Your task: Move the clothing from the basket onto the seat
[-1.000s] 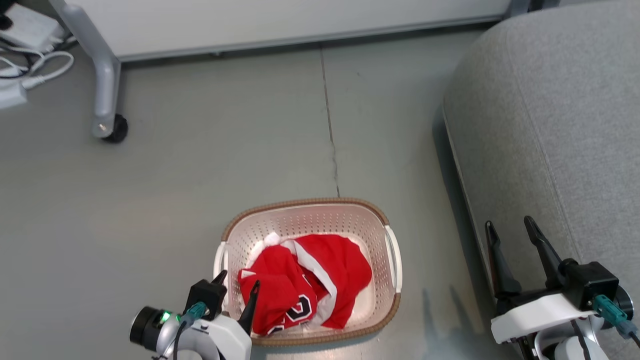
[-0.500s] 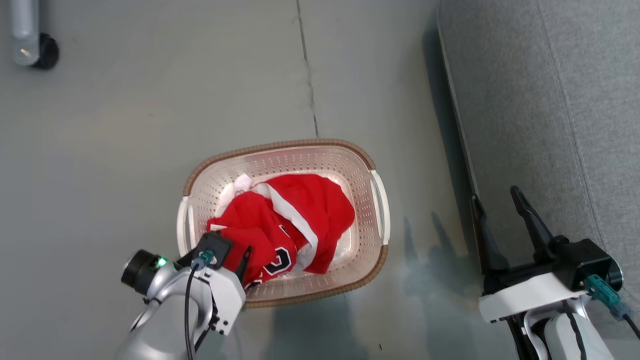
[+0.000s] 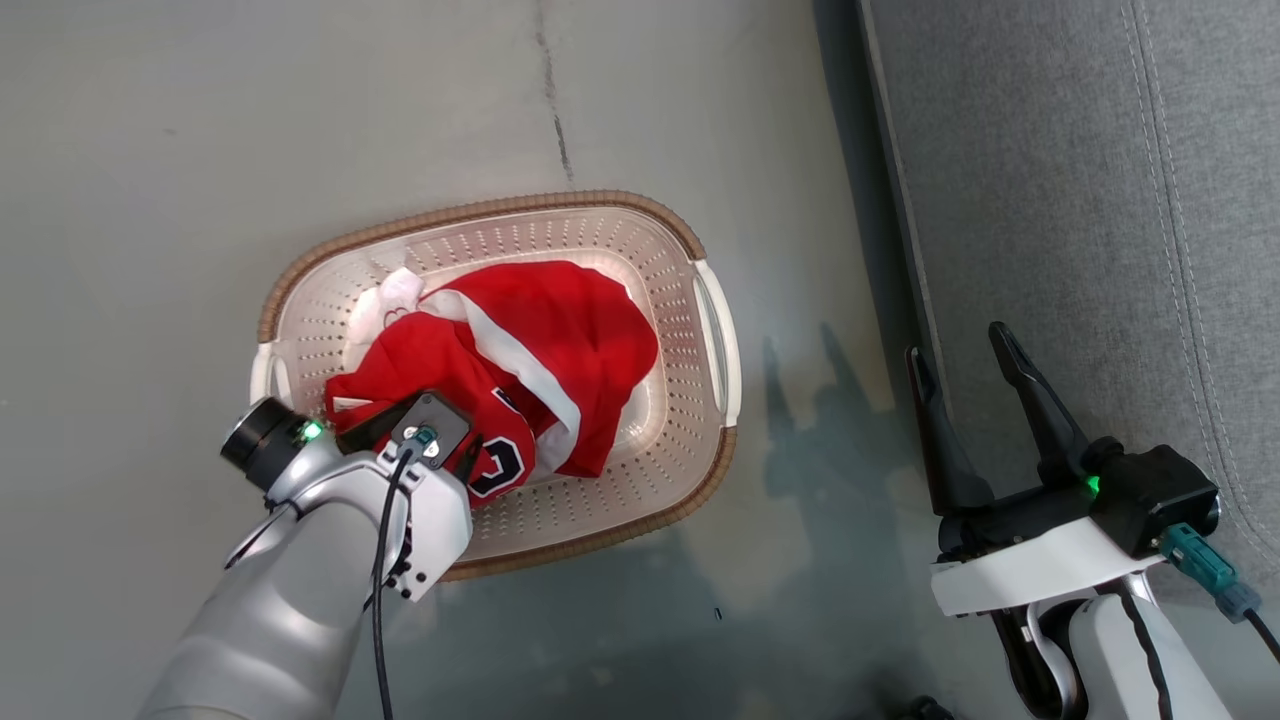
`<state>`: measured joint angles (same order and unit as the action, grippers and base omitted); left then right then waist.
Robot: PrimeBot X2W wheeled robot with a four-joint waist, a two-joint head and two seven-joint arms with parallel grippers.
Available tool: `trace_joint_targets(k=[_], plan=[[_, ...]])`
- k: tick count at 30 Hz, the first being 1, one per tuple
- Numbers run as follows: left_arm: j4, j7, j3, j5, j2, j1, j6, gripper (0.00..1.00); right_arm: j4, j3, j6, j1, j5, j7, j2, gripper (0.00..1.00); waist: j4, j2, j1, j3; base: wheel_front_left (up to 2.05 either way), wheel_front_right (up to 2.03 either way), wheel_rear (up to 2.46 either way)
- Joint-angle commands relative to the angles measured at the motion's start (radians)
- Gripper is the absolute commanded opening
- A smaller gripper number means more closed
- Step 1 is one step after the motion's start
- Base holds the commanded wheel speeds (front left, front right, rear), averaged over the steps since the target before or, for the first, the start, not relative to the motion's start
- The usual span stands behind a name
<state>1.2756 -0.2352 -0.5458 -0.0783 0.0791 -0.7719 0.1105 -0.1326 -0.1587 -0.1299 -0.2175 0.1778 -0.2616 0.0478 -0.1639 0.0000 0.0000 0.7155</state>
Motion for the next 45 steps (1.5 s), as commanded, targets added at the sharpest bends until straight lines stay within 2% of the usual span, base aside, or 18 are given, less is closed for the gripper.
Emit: trace_joint_targets(k=[1, 5, 16, 21, 25, 26, 31, 37, 45], plan=[[0.004, -0.002, -0.007, -0.005, 0.004, -0.022, 0.004, 1.0, 0.006, -0.001, -0.002, -0.01, 0.007, -0.006, 0.005, 1.0, -0.014, 0.0, 0.0, 0.019, 0.0, 0.0, 0.0], [0.013, 0.061, -0.082, -0.032, 0.003, -0.098, 0.019, 1.0, 0.025, -0.03, -0.002, -0.026, 0.025, -0.006, 0.005, 1.0, -0.038, 0.0, 0.0, 0.08, 0.0, 0.0, 0.0], [0.016, 0.213, -0.156, -0.059, 0.029, -0.171, 0.02, 1.0, 0.101, -0.059, -0.002, -0.057, 0.014, -0.006, 0.005, 1.0, -0.067, 0.0, 0.0, 0.171, 0.0, 0.0, 0.0], [0.016, 0.295, -0.165, -0.061, 0.044, -0.184, -0.02, 1.0, 0.127, -0.061, -0.002, -0.051, 0.01, -0.006, 0.005, 1.0, -0.079, 0.0, 0.0, 0.195, 0.0, 0.0, 0.0], [0.016, 0.319, -0.149, -0.032, 0.052, -0.181, -0.018, 1.0, 0.14, -0.063, -0.002, -0.046, 0.009, -0.006, 0.004, 1.0, -0.085, 0.0, 0.0, 0.207, 0.0, 0.0, 0.0], [0.016, 0.306, -0.145, -0.022, 0.051, -0.179, -0.012, 0.0, 0.14, -0.063, -0.002, -0.045, 0.011, -0.006, 0.005, 1.0, -0.086, 0.0, 0.0, 0.208, 0.0, 0.0, 0.0], [0.016, 0.279, -0.125, 0.009, 0.058, -0.168, -0.031, 0.0, 0.132, -0.053, -0.002, -0.051, 0.017, -0.006, 0.004, 1.0, -0.079, 0.0, 0.0, 0.201, 0.0, 0.0, 0.0], [0.016, 0.27, -0.116, 0.045, 0.056, -0.131, -0.021, 0.0, 0.092, -0.043, -0.002, -0.062, 0.058, -0.006, 0.005, 1.0, -0.063, 0.0, 0.0, 0.158, 0.0, 0.0, 0.0], [0.015, 0.234, -0.125, 0.065, 0.043, -0.12, -0.018, 0.0, 0.066, -0.039, -0.002, -0.069, 0.052, -0.006, 0.005, 1.0, -0.044, 0.0, 0.0, 0.124, 0.0, 0.0, 0.0]])
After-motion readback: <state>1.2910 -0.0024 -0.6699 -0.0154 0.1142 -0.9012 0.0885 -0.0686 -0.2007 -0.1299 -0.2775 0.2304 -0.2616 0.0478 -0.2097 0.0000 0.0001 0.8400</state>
